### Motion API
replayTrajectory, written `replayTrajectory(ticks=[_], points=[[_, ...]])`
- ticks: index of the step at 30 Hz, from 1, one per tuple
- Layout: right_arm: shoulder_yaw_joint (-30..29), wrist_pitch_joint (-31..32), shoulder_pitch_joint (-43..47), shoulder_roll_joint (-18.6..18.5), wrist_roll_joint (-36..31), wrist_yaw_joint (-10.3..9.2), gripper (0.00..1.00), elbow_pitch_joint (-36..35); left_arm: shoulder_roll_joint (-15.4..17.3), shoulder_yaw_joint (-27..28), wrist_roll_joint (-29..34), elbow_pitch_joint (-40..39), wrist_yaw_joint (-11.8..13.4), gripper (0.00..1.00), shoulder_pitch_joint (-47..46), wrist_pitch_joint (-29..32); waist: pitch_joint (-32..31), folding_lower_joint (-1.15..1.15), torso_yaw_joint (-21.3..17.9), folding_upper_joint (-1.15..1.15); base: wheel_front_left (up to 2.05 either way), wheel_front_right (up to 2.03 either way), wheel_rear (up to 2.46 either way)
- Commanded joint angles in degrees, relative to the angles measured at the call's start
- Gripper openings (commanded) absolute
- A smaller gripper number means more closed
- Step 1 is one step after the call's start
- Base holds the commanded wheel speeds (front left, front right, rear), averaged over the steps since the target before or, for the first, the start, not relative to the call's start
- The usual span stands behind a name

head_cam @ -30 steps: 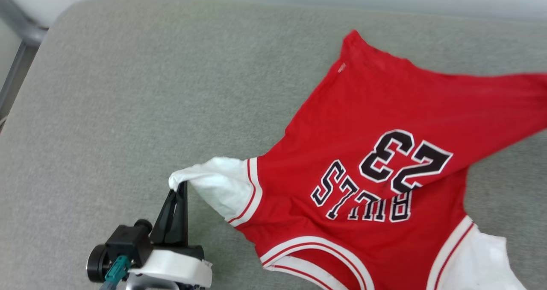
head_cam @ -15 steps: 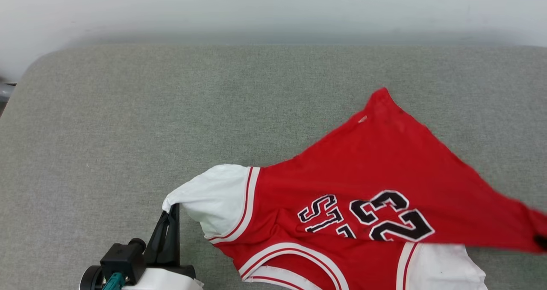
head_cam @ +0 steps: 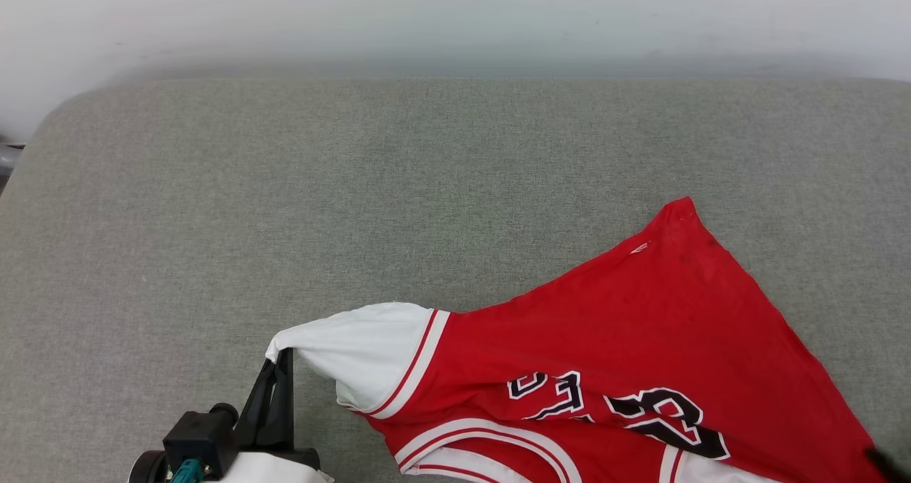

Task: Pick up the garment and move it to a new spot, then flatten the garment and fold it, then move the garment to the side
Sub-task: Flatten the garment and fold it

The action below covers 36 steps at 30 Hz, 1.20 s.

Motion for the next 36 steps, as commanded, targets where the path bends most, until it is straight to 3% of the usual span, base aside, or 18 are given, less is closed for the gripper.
replayTrajectory(ticks=[1,10,12,13,15,26,36], points=[[-1.39,-0.92,-2.09,-0.21,-0.56,-0.06,1.00,-1.36,0.26,-0.02,0.17,0.04,-0.23,0.00,-0.22,-0.13,0.04,0.00,0.10,0.00,0.00,0.00,0.00],[-2.90,-0.94,-12.83,-3.73,-2.61,-0.06,1.00,-9.64,0.12,-1.09,1.18,-0.72,-0.52,0.00,-2.26,-0.13,2.23,0.00,1.82,0.00,0.00,0.00,0.00],[-1.13,0.05,-16.63,-5.02,-3.29,-0.06,1.00,-10.40,0.06,-1.46,1.30,-0.94,-0.71,0.00,-3.00,-0.13,3.11,0.00,2.37,0.00,0.00,0.00,0.00],[4.63,3.14,-24.76,-6.56,-4.02,-0.06,1.00,-10.08,-0.08,-2.06,1.71,-1.22,-1.00,0.00,-4.69,-0.13,5.01,0.00,3.57,0.00,0.00,0.00,0.00],[8.25,5.01,-28.97,-7.23,-4.66,-0.06,1.00,-9.13,-0.20,-2.46,2.04,-1.39,-1.22,0.00,-5.70,-0.13,5.99,0.00,4.25,0.00,0.00,0.00,0.00],[26.92,15.09,-49.38,-7.54,-6.59,-0.06,1.00,4.67,-1.14,-4.56,2.57,-2.05,-1.82,0.00,-10.11,-0.13,11.22,0.00,7.62,0.00,0.00,0.00,0.00],[34.37,12.00,-57.58,-4.98,-6.08,-0.06,1.00,18.10,-1.79,-6.05,1.92,-2.46,-1.55,0.00,-12.66,-0.13,14.60,0.00,10.45,0.00,0.00,0.00,0.00]])
